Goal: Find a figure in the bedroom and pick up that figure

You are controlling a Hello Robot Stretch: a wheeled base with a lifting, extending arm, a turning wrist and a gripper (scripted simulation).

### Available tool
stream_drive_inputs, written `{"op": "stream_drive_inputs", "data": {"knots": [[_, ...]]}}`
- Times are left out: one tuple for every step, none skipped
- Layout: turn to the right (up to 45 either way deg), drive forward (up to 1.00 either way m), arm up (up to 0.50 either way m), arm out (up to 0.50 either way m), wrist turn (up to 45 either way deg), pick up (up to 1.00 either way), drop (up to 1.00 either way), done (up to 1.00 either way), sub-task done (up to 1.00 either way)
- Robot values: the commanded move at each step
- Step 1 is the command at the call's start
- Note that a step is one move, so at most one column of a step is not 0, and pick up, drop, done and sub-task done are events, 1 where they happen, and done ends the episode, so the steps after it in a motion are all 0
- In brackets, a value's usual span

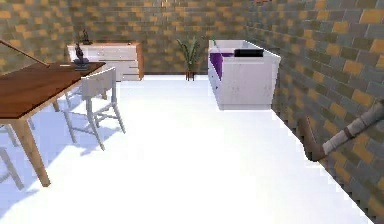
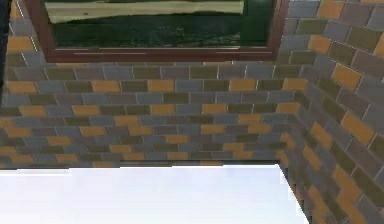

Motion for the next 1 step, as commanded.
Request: {"op": "stream_drive_inputs", "data": {"knots": [[0.0, 0.05, 0.0, 0.0, 0.0, 0.0, 0.0, 0.0, 0.0]]}}
